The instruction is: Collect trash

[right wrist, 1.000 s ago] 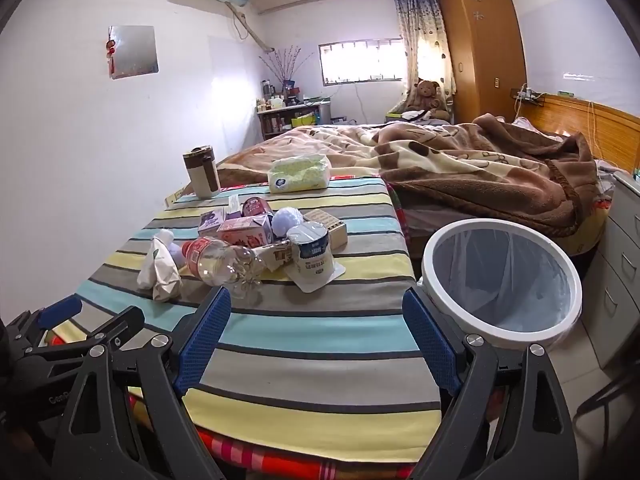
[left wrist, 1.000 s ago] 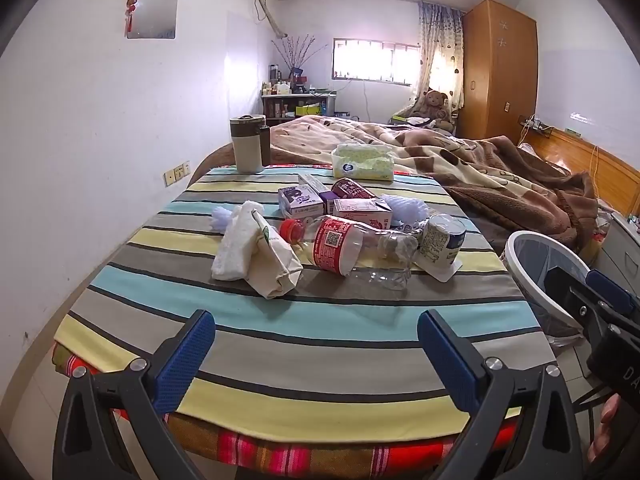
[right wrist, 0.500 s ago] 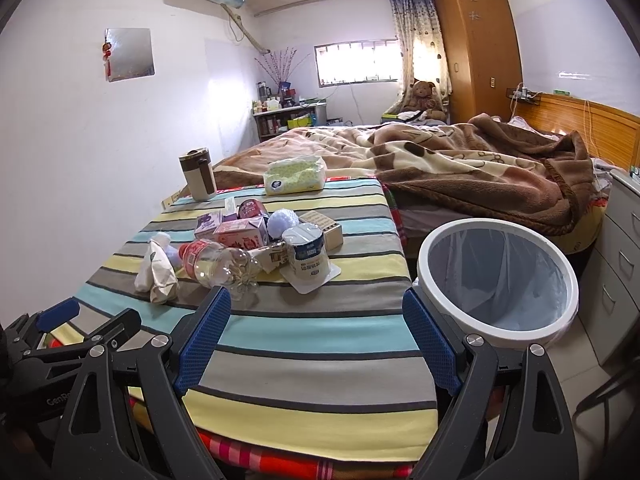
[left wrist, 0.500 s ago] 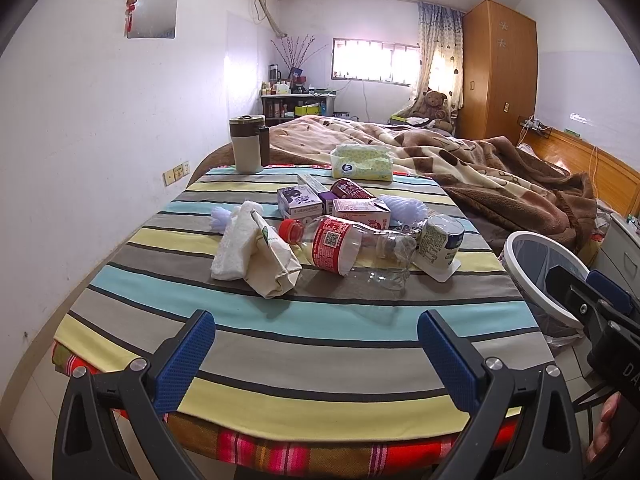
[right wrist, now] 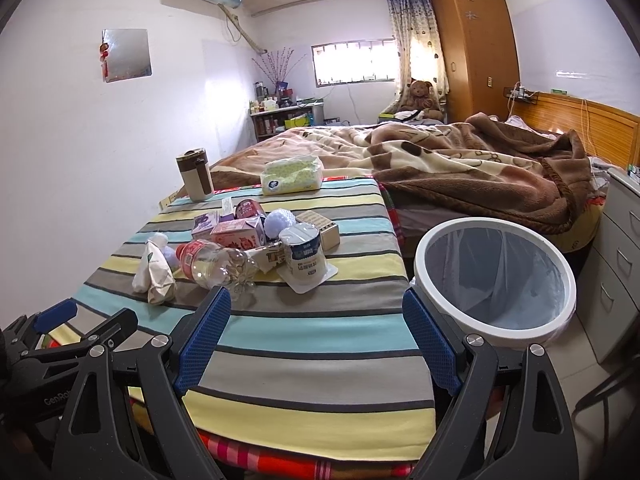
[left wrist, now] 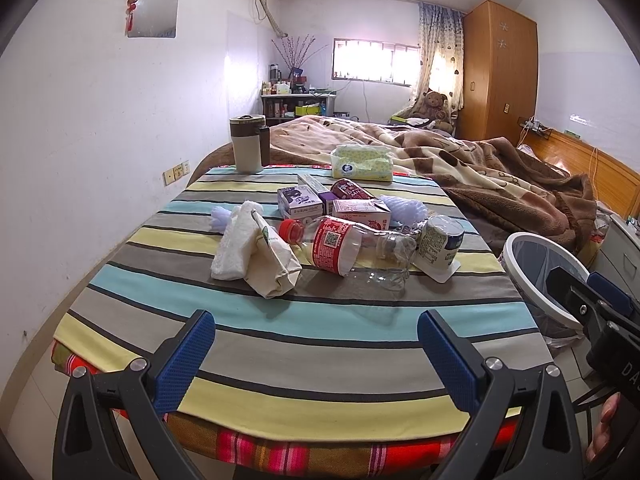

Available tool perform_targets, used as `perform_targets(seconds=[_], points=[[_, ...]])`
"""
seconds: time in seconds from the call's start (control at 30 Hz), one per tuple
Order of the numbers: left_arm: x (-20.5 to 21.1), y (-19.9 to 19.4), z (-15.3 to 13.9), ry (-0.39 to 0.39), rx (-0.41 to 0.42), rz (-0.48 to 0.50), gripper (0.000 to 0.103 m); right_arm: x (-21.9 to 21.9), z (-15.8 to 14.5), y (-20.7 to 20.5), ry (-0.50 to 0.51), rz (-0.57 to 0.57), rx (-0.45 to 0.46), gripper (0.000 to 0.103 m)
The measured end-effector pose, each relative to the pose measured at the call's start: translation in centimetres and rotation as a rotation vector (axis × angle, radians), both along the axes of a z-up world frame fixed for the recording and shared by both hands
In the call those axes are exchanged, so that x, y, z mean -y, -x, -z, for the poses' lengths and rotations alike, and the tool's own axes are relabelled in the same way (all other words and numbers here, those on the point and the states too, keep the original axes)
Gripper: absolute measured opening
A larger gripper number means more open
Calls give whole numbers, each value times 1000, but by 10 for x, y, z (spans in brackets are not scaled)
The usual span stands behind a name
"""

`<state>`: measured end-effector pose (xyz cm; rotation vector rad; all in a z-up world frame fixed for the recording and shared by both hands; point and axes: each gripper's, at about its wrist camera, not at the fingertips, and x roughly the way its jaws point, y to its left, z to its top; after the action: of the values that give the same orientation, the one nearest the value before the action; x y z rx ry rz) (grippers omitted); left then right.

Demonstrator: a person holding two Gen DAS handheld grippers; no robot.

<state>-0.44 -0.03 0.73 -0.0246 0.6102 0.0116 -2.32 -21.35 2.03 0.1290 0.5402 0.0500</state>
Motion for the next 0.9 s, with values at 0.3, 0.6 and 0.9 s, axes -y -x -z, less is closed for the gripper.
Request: perform_targets(seconds=[0.3, 0.6, 0.9], points=[[0, 0, 0, 2, 0, 1, 103, 0, 0, 0, 1, -1, -1, 89], [3, 2, -4, 3, 0, 2, 103, 1, -1, 1, 1, 3, 3, 89], [5, 3, -5, 6, 0, 3, 103, 0, 0, 0, 1, 5, 0, 89]])
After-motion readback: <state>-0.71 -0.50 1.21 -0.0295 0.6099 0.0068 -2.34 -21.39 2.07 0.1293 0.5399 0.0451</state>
